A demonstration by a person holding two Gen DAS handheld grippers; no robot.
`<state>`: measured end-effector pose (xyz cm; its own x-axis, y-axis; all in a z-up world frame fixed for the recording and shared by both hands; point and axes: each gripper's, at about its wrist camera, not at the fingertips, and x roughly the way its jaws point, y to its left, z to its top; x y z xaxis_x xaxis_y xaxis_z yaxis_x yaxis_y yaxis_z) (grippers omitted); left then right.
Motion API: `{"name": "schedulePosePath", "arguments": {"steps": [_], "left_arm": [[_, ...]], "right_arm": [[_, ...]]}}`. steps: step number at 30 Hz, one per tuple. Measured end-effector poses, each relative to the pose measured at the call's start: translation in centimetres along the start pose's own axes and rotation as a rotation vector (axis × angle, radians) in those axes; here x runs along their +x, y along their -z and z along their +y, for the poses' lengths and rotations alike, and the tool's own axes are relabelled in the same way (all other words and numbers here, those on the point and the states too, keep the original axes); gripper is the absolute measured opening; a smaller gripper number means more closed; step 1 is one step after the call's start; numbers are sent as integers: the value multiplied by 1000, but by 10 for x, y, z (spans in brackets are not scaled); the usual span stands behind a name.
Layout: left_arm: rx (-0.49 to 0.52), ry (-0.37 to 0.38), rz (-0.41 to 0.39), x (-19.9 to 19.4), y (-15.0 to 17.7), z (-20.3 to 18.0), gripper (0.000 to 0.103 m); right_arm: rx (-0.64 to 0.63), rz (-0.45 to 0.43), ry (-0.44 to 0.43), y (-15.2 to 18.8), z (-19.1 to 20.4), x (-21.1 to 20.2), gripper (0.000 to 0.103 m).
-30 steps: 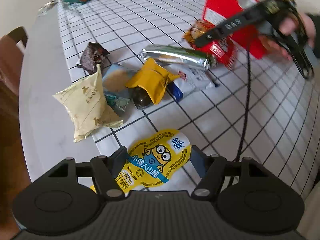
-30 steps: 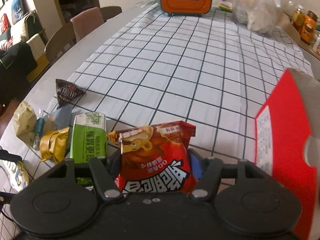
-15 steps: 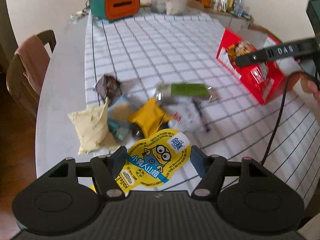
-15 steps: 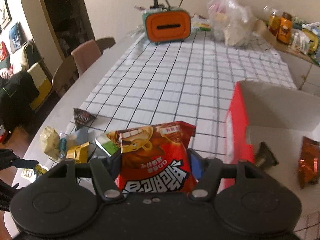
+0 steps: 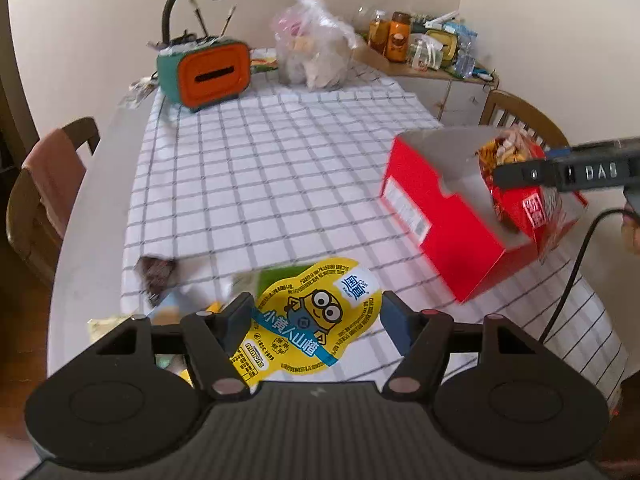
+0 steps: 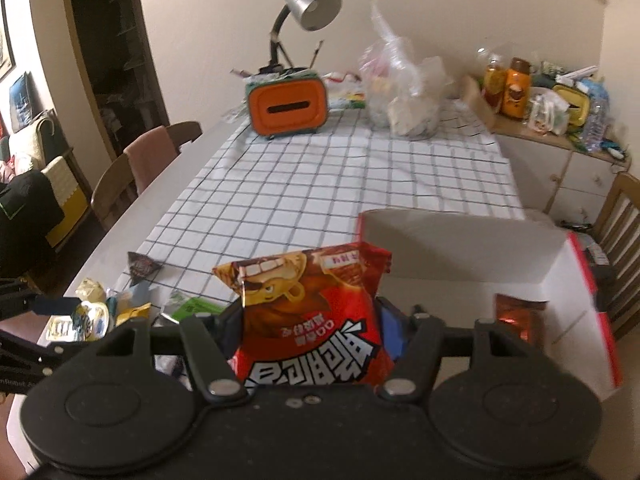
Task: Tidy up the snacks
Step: 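Carry the Minion jelly and red chip bag with both grippers into the box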
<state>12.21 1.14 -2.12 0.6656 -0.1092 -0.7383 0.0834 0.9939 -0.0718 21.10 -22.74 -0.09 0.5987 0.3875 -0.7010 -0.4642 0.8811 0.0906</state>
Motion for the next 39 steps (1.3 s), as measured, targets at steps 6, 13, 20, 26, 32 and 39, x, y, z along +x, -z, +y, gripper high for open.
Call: {"name": "schedulePosePath", "arguments": {"steps": [6,13,20,26,32,39], "left_arm": [[-3,-12,-36,6,-31,-51,69],[-20,22,-52,25,-63,-111,69],[-21,20,-34,57,-86,-163,69],[-15,-1,18,98,-99,-195,69],[8,-26,73,139,-100,-212,69],[80,-80,102,169,-97,-228,69]], "right_arm": [[6,-24,29,0,-44,-19,65],[29,-24,78,1,-98,-28,65],[57,-8,148,4,-157,-23,65],[67,-1,194,6,-202,-10,65],[67,15,198,8,-227,16,65],[-25,60,195,9,-215,46,65]]}}
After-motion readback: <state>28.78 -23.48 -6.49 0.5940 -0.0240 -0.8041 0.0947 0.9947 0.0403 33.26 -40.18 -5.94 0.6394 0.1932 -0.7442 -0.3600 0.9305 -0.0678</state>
